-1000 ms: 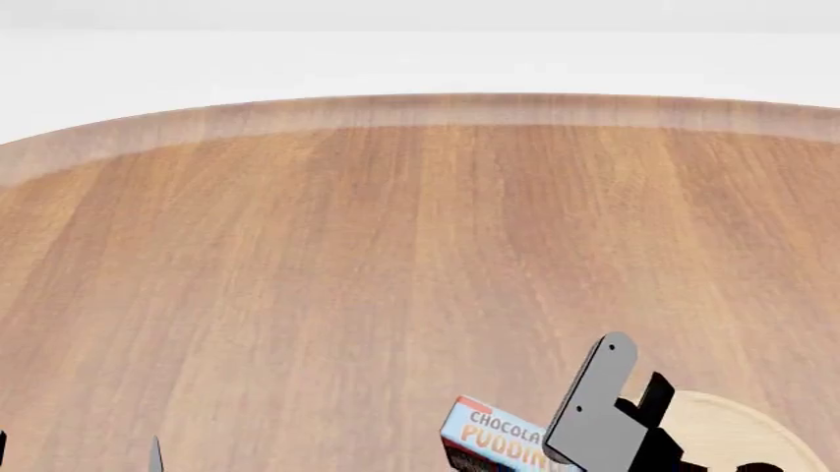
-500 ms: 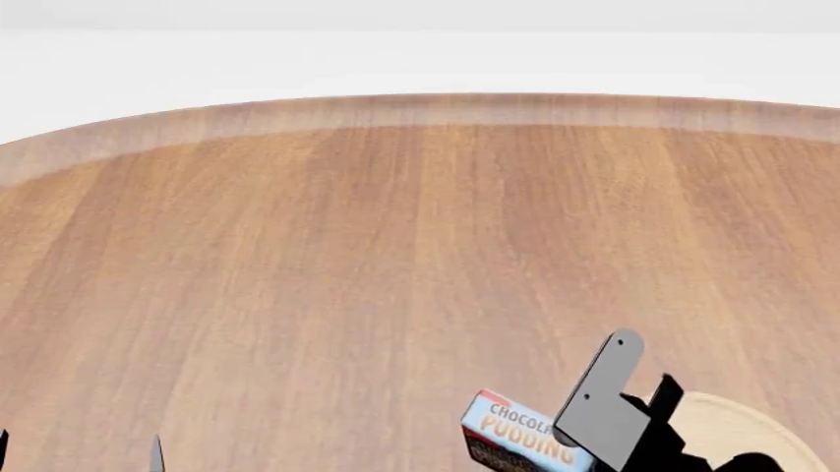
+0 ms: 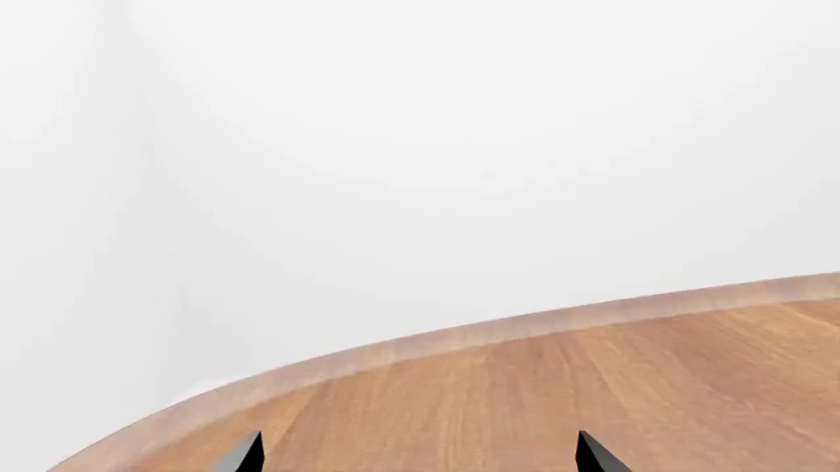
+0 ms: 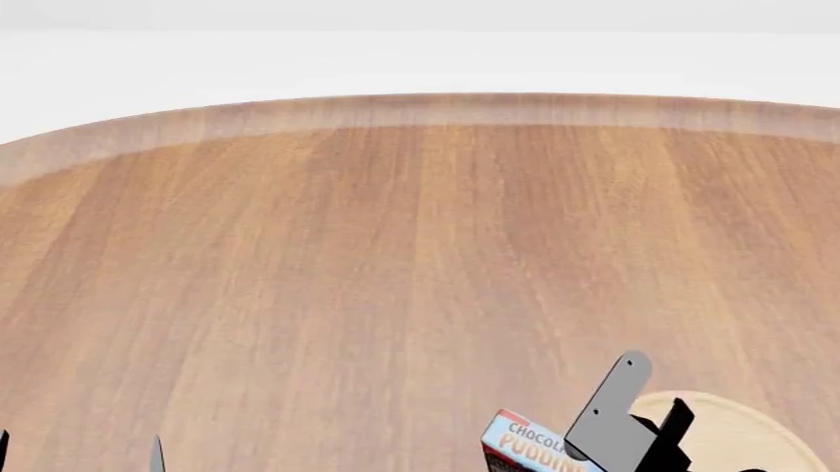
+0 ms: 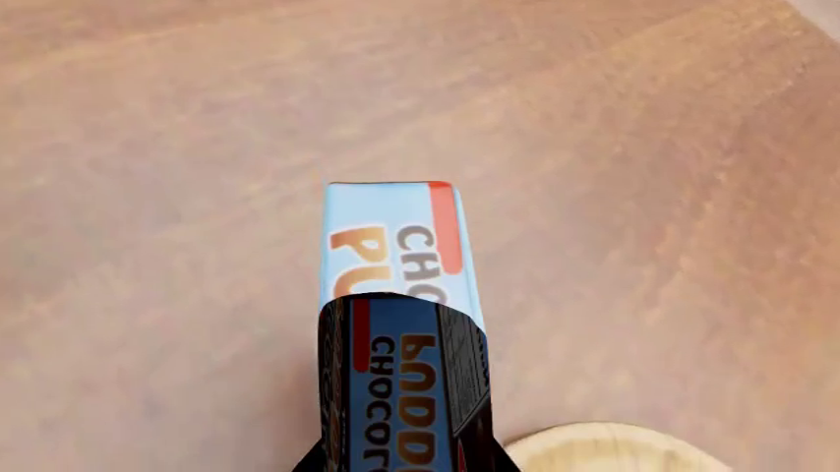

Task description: Put the chocolate pudding to the left of the plate.

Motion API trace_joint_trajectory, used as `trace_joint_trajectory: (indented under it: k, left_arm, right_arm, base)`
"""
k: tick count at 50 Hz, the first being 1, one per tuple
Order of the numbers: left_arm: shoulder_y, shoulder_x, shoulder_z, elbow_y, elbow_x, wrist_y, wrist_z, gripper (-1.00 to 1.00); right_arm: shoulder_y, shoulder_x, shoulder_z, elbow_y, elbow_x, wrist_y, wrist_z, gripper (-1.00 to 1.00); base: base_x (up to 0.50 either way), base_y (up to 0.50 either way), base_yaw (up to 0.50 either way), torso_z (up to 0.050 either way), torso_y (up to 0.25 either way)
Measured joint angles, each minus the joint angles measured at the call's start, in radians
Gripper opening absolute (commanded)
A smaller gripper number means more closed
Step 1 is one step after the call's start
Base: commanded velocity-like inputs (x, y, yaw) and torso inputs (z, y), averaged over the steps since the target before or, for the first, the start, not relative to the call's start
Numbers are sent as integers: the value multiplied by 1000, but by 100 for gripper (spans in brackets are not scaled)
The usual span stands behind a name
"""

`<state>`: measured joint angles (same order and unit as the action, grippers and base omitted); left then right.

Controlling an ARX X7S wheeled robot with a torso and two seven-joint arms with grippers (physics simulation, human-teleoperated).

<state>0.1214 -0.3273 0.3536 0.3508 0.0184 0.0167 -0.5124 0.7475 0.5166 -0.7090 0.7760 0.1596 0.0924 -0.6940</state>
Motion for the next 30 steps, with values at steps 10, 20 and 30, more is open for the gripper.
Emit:
trace_joint_trajectory:
  k: [10,20,30]
  left_arm:
    - [-1,-2,3,-2,-2,1,-2,100]
    - [-3,-4,6,-6,-3,4,-5,100]
    - [-5,-5,8,-9,-5,6,-8,100]
  right_arm:
    - [21,-33,-5,120,-9,-61,-3,-100]
    - [31,-70,-15,214,-18,-118,-10,-100]
    - [36,-98,-23,282,-23,-164,-17,-100]
  base:
    - [0,0,0,0,0]
    - [0,0,0,0,0]
    - [0,0,0,0,0]
